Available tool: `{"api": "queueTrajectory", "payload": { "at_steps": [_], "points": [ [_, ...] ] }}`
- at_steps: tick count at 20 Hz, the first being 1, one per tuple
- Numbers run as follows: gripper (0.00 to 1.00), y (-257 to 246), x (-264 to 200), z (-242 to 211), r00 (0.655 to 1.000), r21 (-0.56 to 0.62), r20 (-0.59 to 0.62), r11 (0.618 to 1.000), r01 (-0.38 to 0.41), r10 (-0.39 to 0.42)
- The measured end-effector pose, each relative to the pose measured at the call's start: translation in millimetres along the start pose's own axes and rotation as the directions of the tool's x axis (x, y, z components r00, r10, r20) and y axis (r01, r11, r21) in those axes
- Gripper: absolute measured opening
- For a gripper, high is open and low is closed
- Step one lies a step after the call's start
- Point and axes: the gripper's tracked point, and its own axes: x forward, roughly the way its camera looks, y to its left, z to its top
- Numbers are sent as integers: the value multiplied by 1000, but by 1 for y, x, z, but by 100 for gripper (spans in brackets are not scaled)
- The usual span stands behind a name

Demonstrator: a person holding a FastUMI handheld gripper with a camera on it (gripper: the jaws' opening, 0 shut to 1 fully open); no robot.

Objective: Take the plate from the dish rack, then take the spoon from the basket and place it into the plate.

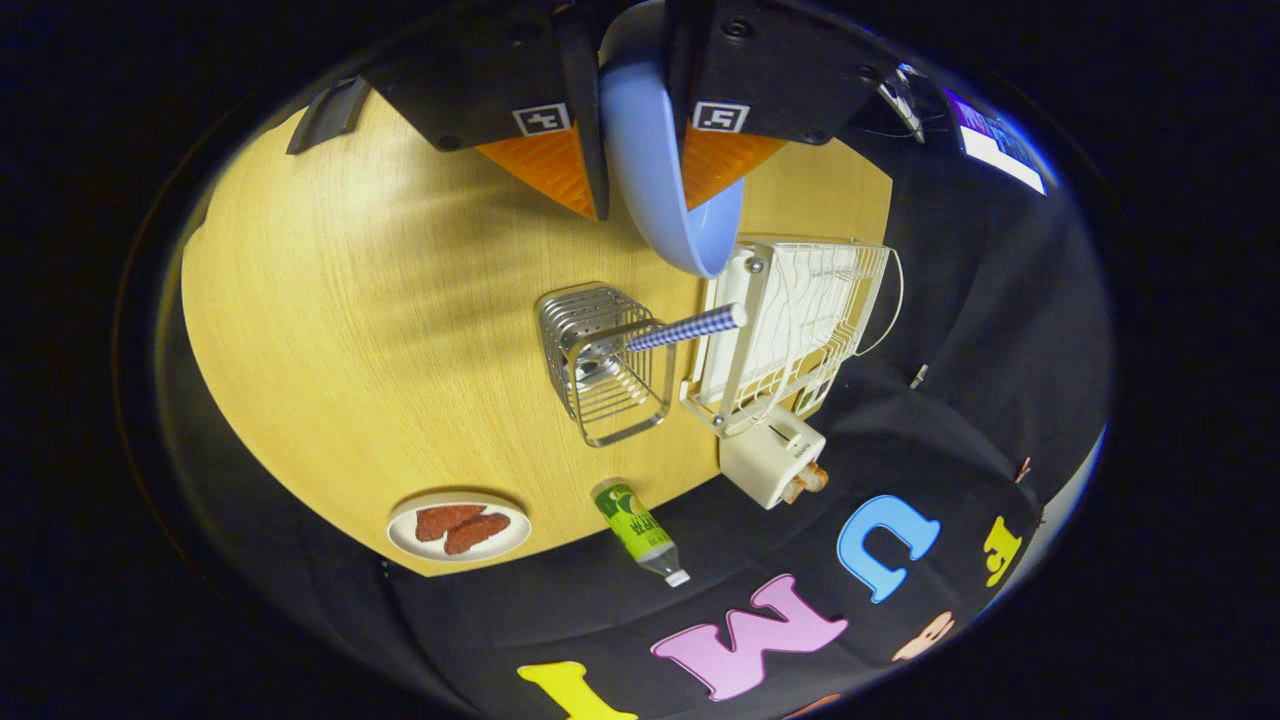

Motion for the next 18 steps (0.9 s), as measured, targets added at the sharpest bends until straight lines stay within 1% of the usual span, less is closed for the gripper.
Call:
{"api": "queueTrajectory", "payload": {
  "at_steps": [3,4,6,7,8,9,10,12,13,14,16,17,18],
  "points": [
    [30,-15,27,-5,999,-40,-43,999,-21,19],
    [30,-16,36,-9,997,-30,-64,998,-49,47],
    [30,-18,41,-16,992,15,-98,997,-78,80],
    [31,-23,45,-16,992,11,-98,996,-84,85],
    [31,-31,44,-14,993,-16,-95,997,-71,69],
    [36,-33,47,-18,993,-40,-91,996,-75,71],
    [36,-37,46,-18,994,-62,-86,995,-73,67],
    [48,-43,42,-13,997,-136,-57,989,-57,50],
    [60,-46,39,-11,998,-183,-46,982,-50,42],
    [63,-49,36,-9,999,-229,-38,973,-44,36],
    [83,-48,24,5,999,-317,24,948,-33,42],
    [97,-44,17,13,996,-366,64,930,-27,55],
    [96,-40,9,22,992,-420,109,907,-17,69]
  ]
}}
